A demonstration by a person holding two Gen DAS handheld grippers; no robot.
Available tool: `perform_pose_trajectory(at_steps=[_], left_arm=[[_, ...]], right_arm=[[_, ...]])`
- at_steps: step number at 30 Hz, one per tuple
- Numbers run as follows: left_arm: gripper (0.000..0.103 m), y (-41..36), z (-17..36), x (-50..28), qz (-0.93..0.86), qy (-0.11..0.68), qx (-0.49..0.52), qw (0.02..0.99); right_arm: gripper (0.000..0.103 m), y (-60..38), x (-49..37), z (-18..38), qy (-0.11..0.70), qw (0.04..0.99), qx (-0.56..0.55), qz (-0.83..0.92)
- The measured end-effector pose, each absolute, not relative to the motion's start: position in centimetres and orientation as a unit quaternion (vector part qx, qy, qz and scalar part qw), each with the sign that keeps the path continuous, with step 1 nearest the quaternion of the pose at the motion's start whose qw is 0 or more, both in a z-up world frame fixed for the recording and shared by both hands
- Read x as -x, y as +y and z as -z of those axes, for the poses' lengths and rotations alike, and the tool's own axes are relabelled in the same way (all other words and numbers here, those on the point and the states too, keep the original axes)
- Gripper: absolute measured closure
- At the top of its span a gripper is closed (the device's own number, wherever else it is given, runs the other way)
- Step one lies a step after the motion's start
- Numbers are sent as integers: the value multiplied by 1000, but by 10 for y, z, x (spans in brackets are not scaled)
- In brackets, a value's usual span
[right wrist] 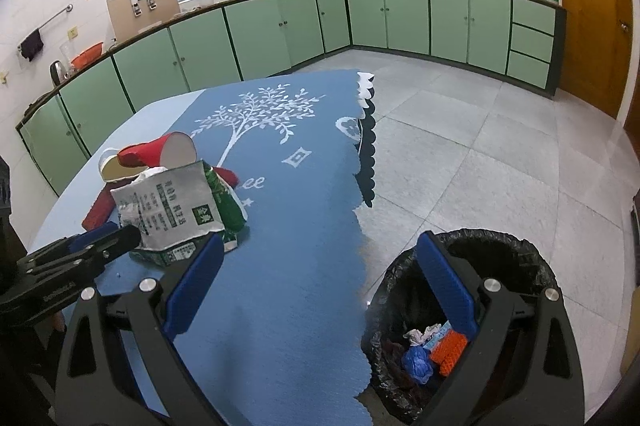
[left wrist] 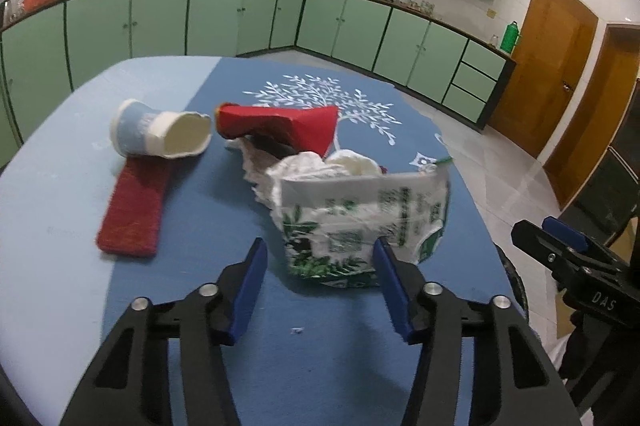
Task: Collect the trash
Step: 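Grasp the green-and-white paper bag with the left tool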
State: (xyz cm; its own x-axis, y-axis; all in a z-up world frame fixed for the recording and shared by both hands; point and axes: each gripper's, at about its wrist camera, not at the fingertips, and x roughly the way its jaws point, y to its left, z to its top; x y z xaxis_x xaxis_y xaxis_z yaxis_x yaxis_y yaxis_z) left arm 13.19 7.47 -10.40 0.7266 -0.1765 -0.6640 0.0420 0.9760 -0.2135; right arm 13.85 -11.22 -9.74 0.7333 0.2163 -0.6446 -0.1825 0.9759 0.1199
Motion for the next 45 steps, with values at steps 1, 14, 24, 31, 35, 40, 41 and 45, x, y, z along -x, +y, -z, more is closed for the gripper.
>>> perform_pose_trajectory(at_steps=[1, 14, 24, 31, 35, 40, 41, 45], left_arm=[[55, 73, 104, -132, 63, 365, 91, 925], [59, 49, 103, -108, 102, 372, 79, 919], [53, 59, 102, -126, 88, 368, 87, 921], [60, 52, 101, -134, 98, 367, 81, 922], [63, 45, 99, -125, 112, 369, 78, 919], [63, 33, 103, -111, 137, 378, 69, 913], [61, 31, 104, -111, 135, 377, 63, 914], [46, 35, 109, -126, 134, 392, 82, 906]], right_arm=[[9, -112, -138, 97, 349, 931, -24, -107], [9, -118, -137, 99, 349, 932, -28, -98], [9, -122, -138, 98, 347, 933, -31, -93], [9, -125, -138, 98, 349, 932, -31, -92], [9, -128, -140, 99, 347, 933, -33, -87], [9, -134, -141, 99, 346, 934, -35, -81], [9, -135, -141, 99, 346, 934, -36, -80], [9, -136, -140, 98, 343, 935, -36, -80]])
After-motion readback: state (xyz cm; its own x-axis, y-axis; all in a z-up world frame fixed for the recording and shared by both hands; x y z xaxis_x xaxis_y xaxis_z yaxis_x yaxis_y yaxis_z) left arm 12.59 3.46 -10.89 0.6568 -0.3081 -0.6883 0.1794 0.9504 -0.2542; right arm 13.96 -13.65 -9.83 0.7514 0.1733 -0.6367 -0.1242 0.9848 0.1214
